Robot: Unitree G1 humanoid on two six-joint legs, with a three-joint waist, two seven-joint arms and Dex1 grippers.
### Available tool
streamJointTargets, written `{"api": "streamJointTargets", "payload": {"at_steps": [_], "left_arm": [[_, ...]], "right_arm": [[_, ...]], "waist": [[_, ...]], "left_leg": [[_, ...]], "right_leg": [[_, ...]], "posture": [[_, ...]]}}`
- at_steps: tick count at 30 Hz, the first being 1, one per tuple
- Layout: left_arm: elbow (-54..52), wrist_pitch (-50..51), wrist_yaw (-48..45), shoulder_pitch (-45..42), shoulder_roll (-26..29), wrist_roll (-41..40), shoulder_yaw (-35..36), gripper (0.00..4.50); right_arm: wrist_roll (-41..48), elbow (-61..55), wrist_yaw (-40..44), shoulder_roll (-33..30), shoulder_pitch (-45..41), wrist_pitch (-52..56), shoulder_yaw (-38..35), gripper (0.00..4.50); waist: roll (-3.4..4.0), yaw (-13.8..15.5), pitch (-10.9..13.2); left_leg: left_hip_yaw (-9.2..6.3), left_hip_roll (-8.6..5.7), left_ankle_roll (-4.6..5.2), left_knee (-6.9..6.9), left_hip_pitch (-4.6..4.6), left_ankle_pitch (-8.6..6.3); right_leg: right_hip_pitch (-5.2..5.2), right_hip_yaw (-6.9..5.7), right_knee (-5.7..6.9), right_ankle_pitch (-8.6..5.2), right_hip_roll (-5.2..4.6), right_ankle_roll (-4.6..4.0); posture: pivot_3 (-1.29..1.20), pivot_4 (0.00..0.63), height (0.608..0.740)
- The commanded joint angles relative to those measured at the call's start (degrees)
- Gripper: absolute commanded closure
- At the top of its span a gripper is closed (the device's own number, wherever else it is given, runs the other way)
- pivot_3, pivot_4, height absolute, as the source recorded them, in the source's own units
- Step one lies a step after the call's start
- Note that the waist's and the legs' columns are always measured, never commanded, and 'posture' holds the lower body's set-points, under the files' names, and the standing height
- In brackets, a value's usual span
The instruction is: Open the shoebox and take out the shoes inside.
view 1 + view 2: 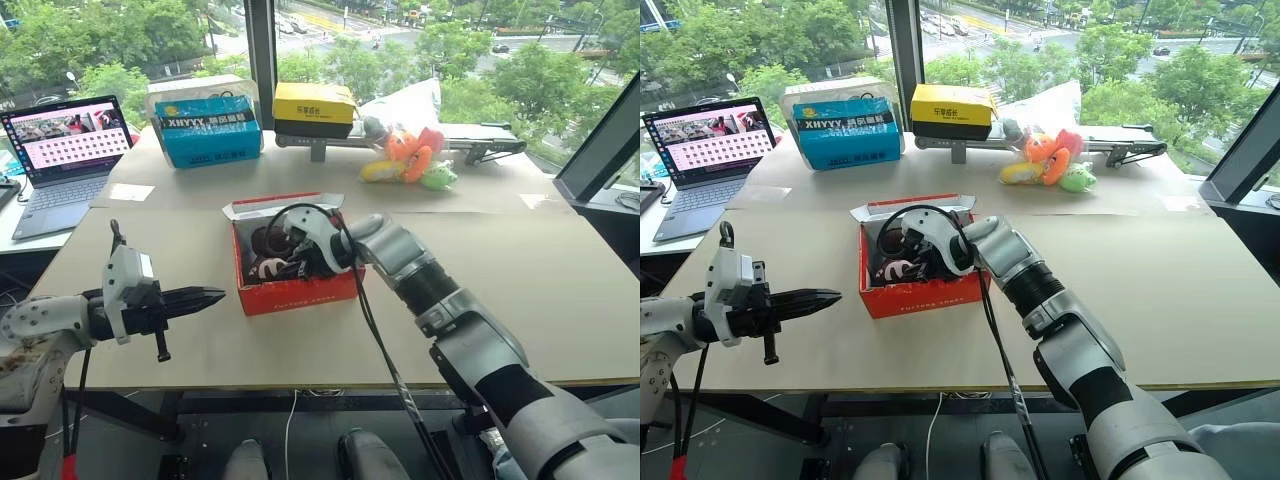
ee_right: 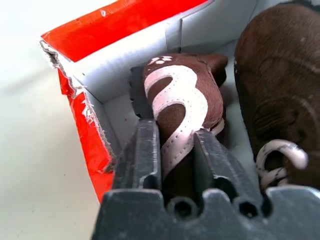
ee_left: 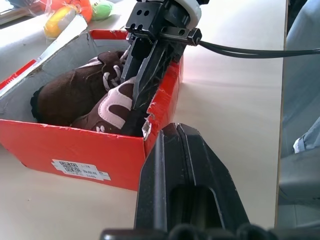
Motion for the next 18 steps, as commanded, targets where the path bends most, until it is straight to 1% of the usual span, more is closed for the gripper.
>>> {"api": "streamJointTargets", "payload": {"at_steps": [1, 3, 5, 7, 8, 13, 18], "left_arm": [[-1.24, -0.67, 0.27, -0.99, 0.31, -0.43, 0.64, 4.50], [-1.22, -0.63, 0.22, -1.01, 0.30, -0.47, 0.53, 4.50], [-1.12, -0.64, 0.20, -1.12, 0.27, -0.41, 0.31, 4.50], [-0.98, -0.72, 0.09, -1.18, 0.28, -0.36, 0.20, 4.50], [-0.88, -0.76, 0.01, -1.22, 0.32, -0.35, 0.17, 4.50], [-0.27, -0.90, -0.19, -1.86, 0.22, -0.14, -0.26, 4.50], [-0.14, -1.03, -0.39, -1.92, 0.08, -0.06, -0.56, 4.50]], "right_arm": [[-0.49, -3.32, -2.59, -1.59, -0.30, 4.96, -2.93, 3.92], [1.06, -7.98, -2.41, -2.57, -0.39, 8.44, -5.10, 3.92], [2.77, -12.47, -2.48, -3.58, -0.59, 12.37, -7.29, 3.92], [4.19, -16.69, -2.87, -4.45, -0.53, 15.90, -8.96, 3.92], [5.12, -18.89, -3.11, -4.83, -0.38, 17.73, -9.70, 3.92], [9.11, -27.37, -5.08, -5.78, 0.51, 24.92, -12.91, 3.92], [11.75, -30.70, -9.51, -4.90, 0.86, 28.50, -16.99, 3.92]], "waist": [[0.02, 0.12, 0.02], [0.04, 0.38, 0.05], [0.03, 0.58, 0.05], [0.04, 0.68, 0.06], [0.04, 0.70, 0.06], [0.05, 0.68, 0.07], [0.04, 0.73, 0.07]], "left_leg": [[0.00, 0.00, 0.00, 0.00, -0.05, 0.00], [0.00, 0.00, 0.01, 0.00, -0.17, 0.01], [-0.01, 0.01, 0.02, 0.03, -0.48, 0.01], [-0.01, 0.01, 0.42, 0.13, -1.29, 0.31], [-0.01, 0.01, 0.42, 0.14, -1.40, 0.31], [-0.01, 0.01, 0.35, 0.01, -1.50, 0.26], [-0.07, 0.01, 0.31, -0.08, -1.53, 0.23]], "right_leg": [[-0.05, 0.00, 0.00, 0.00, 0.00, 0.00], [-0.14, -0.02, -0.01, -0.01, -0.01, 0.01], [-0.38, -0.07, -0.01, -0.04, -0.02, 0.03], [-1.13, -0.07, 0.02, 0.04, -0.02, 0.14], [-1.22, -0.08, 0.02, 0.17, -0.01, 0.33], [-1.27, -0.10, -0.02, 0.15, -0.01, 0.20], [-1.27, -0.20, -0.02, 0.03, -0.01, 0.15]], "posture": [[0.00, 0.150, 0.739], [0.00, 0.150, 0.739], [0.00, 0.150, 0.739], [0.00, 0.150, 0.739], [0.00, 0.150, 0.739], [0.00, 0.150, 0.739], [0.00, 0.150, 0.739]]}}
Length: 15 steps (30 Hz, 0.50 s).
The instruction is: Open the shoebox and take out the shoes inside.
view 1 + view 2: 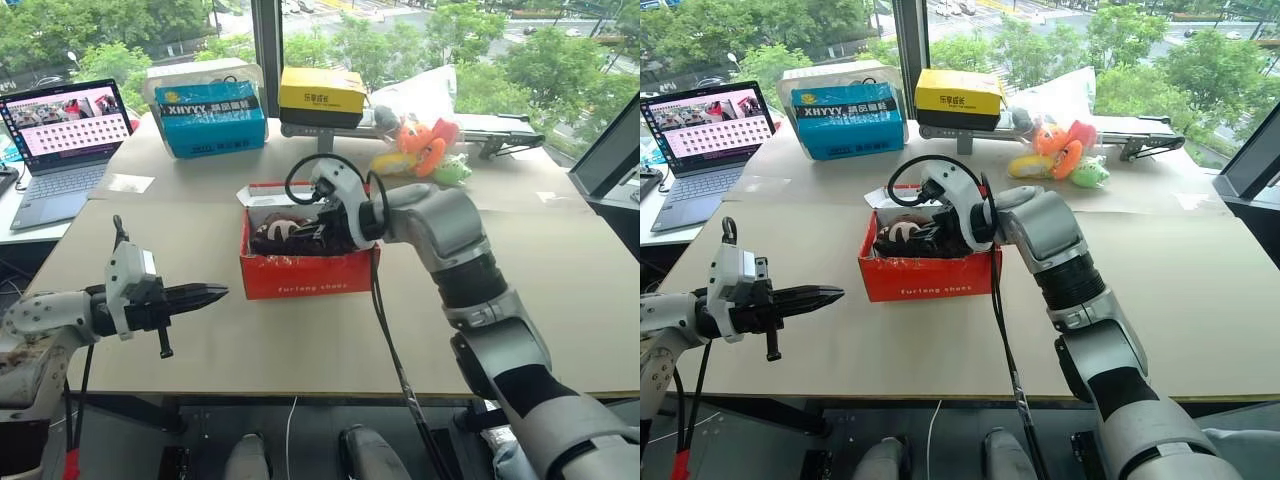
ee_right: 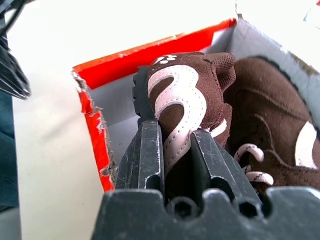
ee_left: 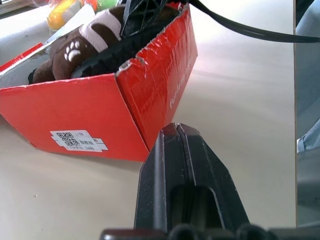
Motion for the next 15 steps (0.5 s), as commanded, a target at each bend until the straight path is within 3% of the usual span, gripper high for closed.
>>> {"api": "streamJointTargets", "payload": {"at_steps": [1, 15], "left_arm": [[-0.27, -0.95, -0.26, -0.71, 0.09, -0.12, 0.12, 4.50], [0.41, -1.46, -0.53, -1.29, 0.37, 0.28, -0.43, 4.50]], "right_arm": [[2.63, -4.11, -3.65, 0.60, -0.55, 1.72, -5.02, 3.92], [-2.84, -5.04, -11.97, -0.45, 9.80, -7.64, 3.31, 3.92]], "waist": [[0.00, 0.04, 0.00], [-0.01, -0.10, -0.01]], "left_leg": [[-0.01, 0.00, 0.00, 0.02, -0.01, 0.00], [-0.16, 0.01, 0.01, 0.21, 0.08, 0.01]], "right_leg": [[0.01, -0.01, 0.00, 0.00, 0.00, 0.00], [0.20, -0.15, 0.02, 0.02, 0.00, 0.13]], "posture": [[0.00, 0.150, 0.739], [0.00, 0.150, 0.739]]}}
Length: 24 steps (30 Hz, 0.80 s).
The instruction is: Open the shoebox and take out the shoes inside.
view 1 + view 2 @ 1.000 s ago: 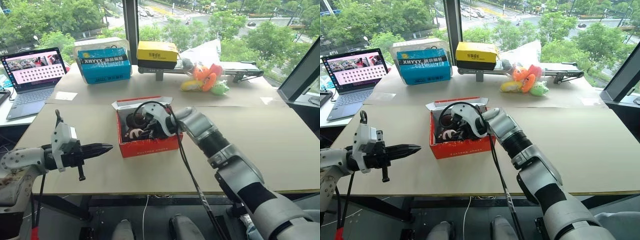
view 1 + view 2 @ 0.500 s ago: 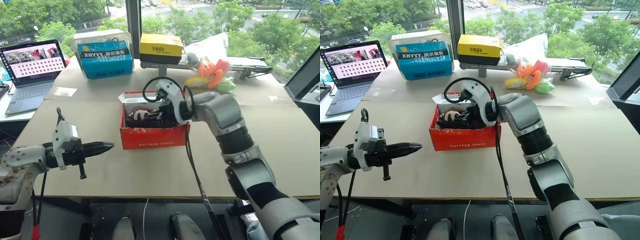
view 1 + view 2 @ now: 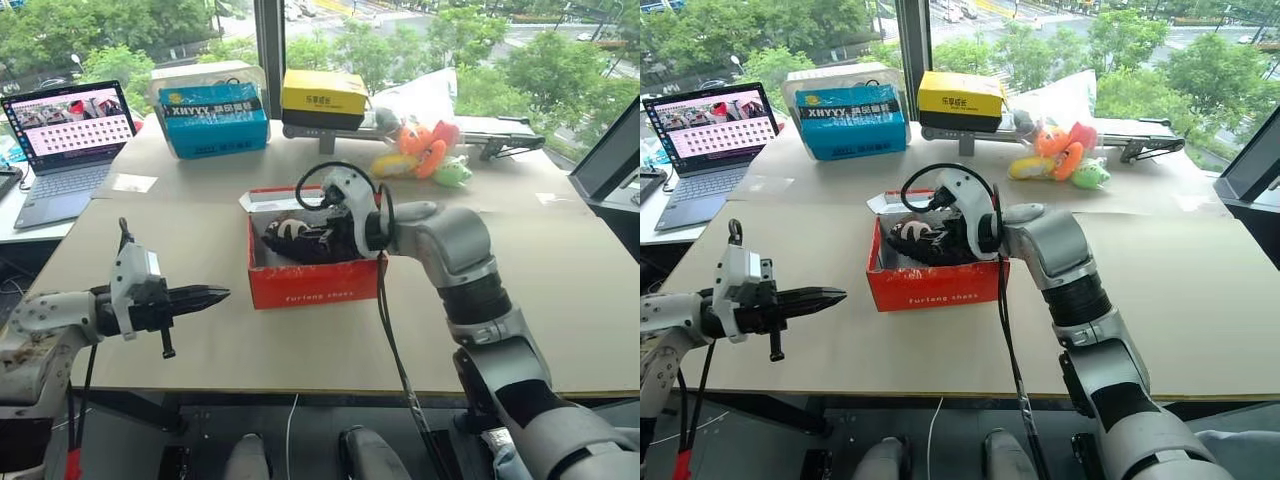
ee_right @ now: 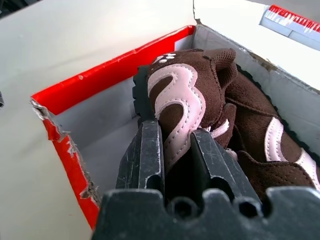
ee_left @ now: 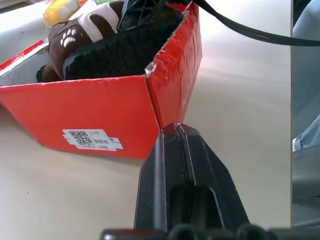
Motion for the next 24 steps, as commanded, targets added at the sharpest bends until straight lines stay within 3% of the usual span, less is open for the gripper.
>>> {"api": "streamJointTargets", "payload": {"at_steps": [1, 11, 16, 24], "left_arm": [[-0.69, -1.23, -0.26, -0.40, 0.44, -0.04, 0.99, 4.50], [-1.17, -1.31, -0.23, 0.43, 0.35, 0.13, 1.14, 4.50], [-1.57, -1.21, 0.08, 0.77, 0.28, 0.01, 1.40, 4.50], [-2.05, -1.17, 0.40, 1.36, 0.48, -0.10, 1.74, 4.50]], "right_arm": [[-1.86, -1.11, -2.90, 0.14, 2.00, -0.98, 1.08, 3.92], [-2.41, -2.70, -6.83, 1.95, 2.28, -5.04, 0.76, 3.92], [-5.78, -4.78, -9.16, 1.88, 3.07, -20.24, -0.01, 3.92], [-10.07, -8.02, -7.98, -0.56, 6.60, -25.88, 3.95, 3.92]], "waist": [[0.01, 0.00, 0.00], [0.01, -0.01, 0.01], [0.02, -0.02, 0.02], [0.02, -0.02, 0.01]], "left_leg": [[0.00, 0.00, 0.00, 0.01, 0.00, 0.00], [-0.02, 0.02, 0.01, 0.13, 0.04, 0.02], [-0.02, 0.02, 0.01, 0.13, 0.01, 0.03], [-0.02, 0.03, 0.01, 0.06, -0.03, 0.03]], "right_leg": [[0.00, 0.00, 0.01, 0.00, 0.00, 0.01], [0.03, -0.03, 0.01, 0.00, -0.01, -0.15], [-0.01, -0.05, 0.00, 0.04, 0.00, -0.06], [-0.02, -0.06, -0.02, 0.05, 0.00, 0.05]], "posture": [[0.00, 0.150, 0.739], [0.00, 0.150, 0.739], [0.00, 0.150, 0.739], [0.00, 0.150, 0.739]]}}
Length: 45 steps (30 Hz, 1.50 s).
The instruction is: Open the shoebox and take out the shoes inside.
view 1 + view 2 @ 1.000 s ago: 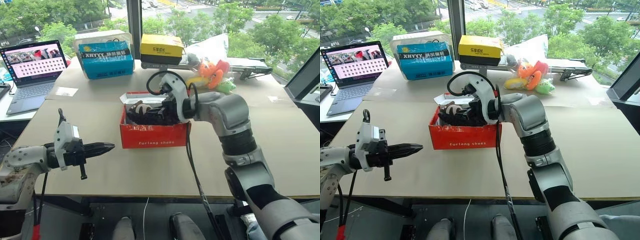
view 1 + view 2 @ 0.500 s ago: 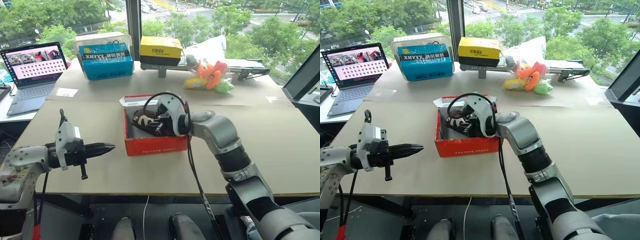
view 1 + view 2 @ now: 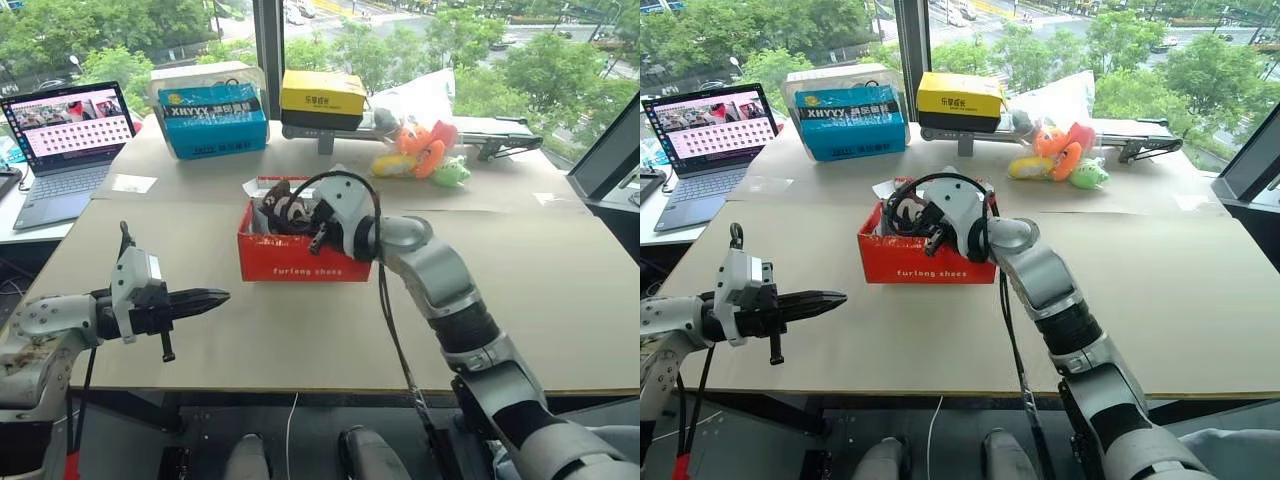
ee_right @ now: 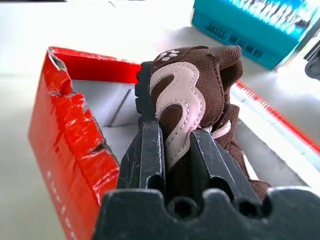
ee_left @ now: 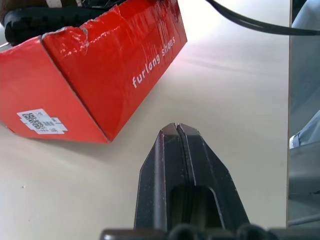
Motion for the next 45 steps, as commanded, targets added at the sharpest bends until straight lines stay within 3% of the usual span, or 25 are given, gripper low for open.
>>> {"api": "streamJointTargets", "payload": {"at_steps": [1, 10, 14, 20, 25, 36, 40, 42, 45], "left_arm": [[-1.93, -0.97, 0.11, 0.12, 0.50, -0.51, 1.78, 4.50], [-1.60, -0.98, -0.22, -0.18, 0.73, -0.52, 1.75, 4.50], [-1.69, -0.87, -0.33, -0.07, 0.81, -0.59, 1.78, 4.50], [-1.67, -0.83, -0.42, -0.05, 0.93, -0.58, 1.86, 4.50], [-1.61, -0.82, -0.59, -0.10, 0.98, -0.59, 1.82, 4.50], [-1.40, -1.07, -0.73, -0.38, 0.95, -0.33, 1.63, 4.50], [-1.53, -1.17, -0.67, -0.41, 0.96, -0.37, 1.86, 4.50], [-1.59, -1.50, -0.64, -0.39, 0.84, -0.31, 1.95, 4.50], [-1.62, -1.69, -0.63, -0.39, 0.75, -0.30, 1.98, 4.50]], "right_arm": [[-1.83, -4.22, 0.54, -0.72, 0.91, -2.42, 1.07, 3.92], [-9.57, -2.98, -4.42, -0.72, 2.94, -3.82, 3.72, 3.92], [-9.07, -2.33, -8.39, 2.32, 3.90, -4.16, 0.14, 3.92], [0.10, -2.75, -11.92, 10.16, 3.55, 2.29, -11.54, 3.92], [1.96, -3.25, -12.28, 10.83, 3.31, 4.50, -12.89, 3.92], [15.88, -7.53, -15.84, 14.79, -2.64, 13.14, -25.78, 3.92], [23.06, -9.39, -18.23, 12.54, -7.32, 18.60, -33.52, 3.92], [22.44, -8.35, -18.72, 6.93, -8.84, 19.77, -35.89, 3.92], [18.10, -6.25, -18.70, -2.27, -7.99, 18.64, -33.92, 3.92]], "waist": [[0.00, -0.03, 0.00], [0.00, 0.01, 0.00], [0.00, -0.01, 0.00], [-0.01, -0.10, 0.00], [0.00, -0.09, 0.01], [0.01, -0.43, 0.01], [0.02, -0.38, 0.02], [0.03, -0.23, 0.02], [0.03, 0.68, 0.02]], "left_leg": [[0.00, 0.00, 0.00, -0.02, 0.00, 0.00], [0.00, 0.00, 0.00, 0.04, 0.00, 0.00], [-0.01, 0.00, 0.00, 0.04, 0.00, 0.00], [-0.03, 0.00, 0.00, 0.03, 0.00, 0.00], [-0.04, 0.00, 0.00, 0.04, 0.00, 0.00], [-0.06, 0.01, 0.00, 0.01, 0.00, 0.00], [-0.06, 0.01, 0.00, -0.01, 0.00, 0.00], [-0.07, 0.01, 0.00, -0.01, 0.00, 0.00], [-0.06, -0.02, 0.00, 0.00, -0.02, 0.00]], "right_leg": [[-0.01, 0.00, 0.00, -0.01, 0.00, -0.01], [0.00, 0.00, 0.01, -0.01, 0.00, 0.02], [-0.01, 0.00, 0.02, 0.00, 0.00, 0.02], [0.00, -0.01, 0.03, 0.03, 0.01, 0.00], [0.03, -0.01, 0.02, 0.03, 0.00, 0.00], [0.02, -0.03, 0.02, 0.04, 0.01, 0.00], [0.02, -0.03, 0.02, 0.04, 0.01, -0.01], [0.03, -0.04, 0.01, 0.04, 0.00, -0.02], [0.09, -0.06, -0.05, 0.02, -0.06, -0.05]], "posture": [[0.00, 0.150, 0.739], [0.00, 0.150, 0.739], [0.00, 0.150, 0.739], [0.00, 0.150, 0.739], [0.00, 0.150, 0.739], [0.00, 0.150, 0.739], [0.00, 0.150, 0.739], [0.00, 0.150, 0.739], [0.00, 0.150, 0.739]]}}
